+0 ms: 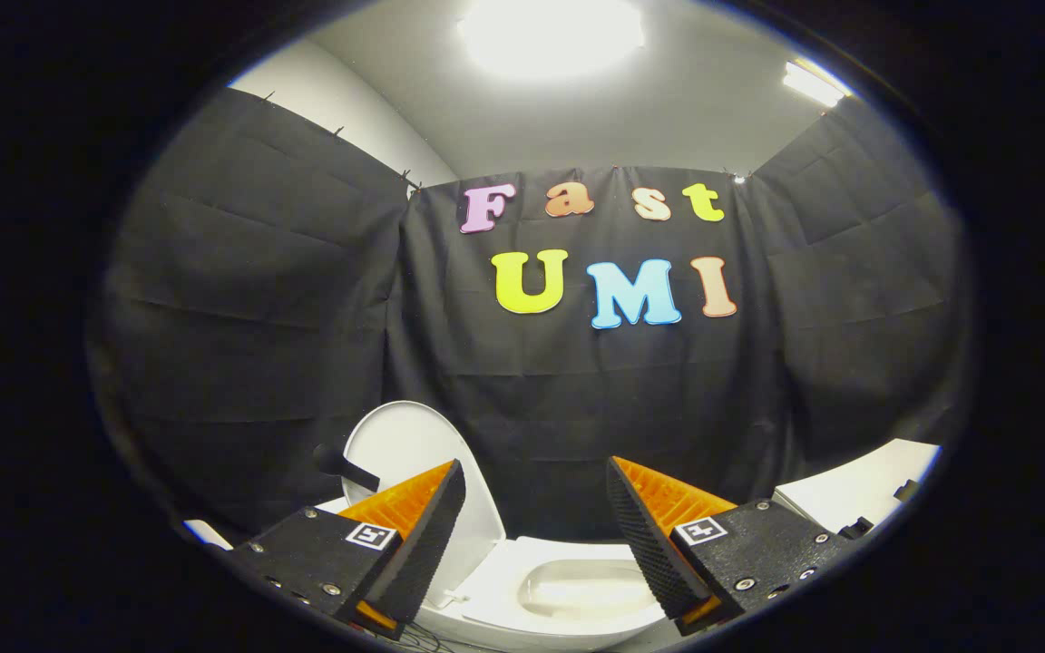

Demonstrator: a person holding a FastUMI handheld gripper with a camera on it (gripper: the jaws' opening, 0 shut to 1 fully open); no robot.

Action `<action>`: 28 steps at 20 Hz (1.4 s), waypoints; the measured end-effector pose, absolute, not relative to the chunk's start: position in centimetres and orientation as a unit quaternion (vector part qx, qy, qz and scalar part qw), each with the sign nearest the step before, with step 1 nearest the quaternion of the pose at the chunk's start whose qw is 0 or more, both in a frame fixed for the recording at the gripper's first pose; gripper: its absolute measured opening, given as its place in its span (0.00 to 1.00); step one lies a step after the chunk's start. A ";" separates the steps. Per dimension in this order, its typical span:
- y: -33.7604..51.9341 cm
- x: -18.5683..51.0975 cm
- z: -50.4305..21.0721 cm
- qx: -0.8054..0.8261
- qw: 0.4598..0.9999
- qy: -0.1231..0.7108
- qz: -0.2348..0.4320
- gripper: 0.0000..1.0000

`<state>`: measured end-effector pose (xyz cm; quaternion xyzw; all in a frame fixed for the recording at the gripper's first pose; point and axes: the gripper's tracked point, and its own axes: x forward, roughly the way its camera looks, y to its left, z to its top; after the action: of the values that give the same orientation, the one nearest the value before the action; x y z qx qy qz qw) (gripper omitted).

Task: Open the toilet lid.

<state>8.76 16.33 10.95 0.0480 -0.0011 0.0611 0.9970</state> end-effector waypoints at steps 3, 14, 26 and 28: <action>13.8 7.8 9.5 0.022 0.999 0.002 0.045 0.95; 8.6 4.8 4.2 0.025 1.000 0.015 0.001 0.96; 9.3 3.8 1.4 -0.009 1.000 0.023 0.019 0.97; 9.5 3.8 1.3 -0.005 0.999 0.025 0.024 0.97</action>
<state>3.83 9.54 1.32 -0.0045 0.0254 0.0239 0.9994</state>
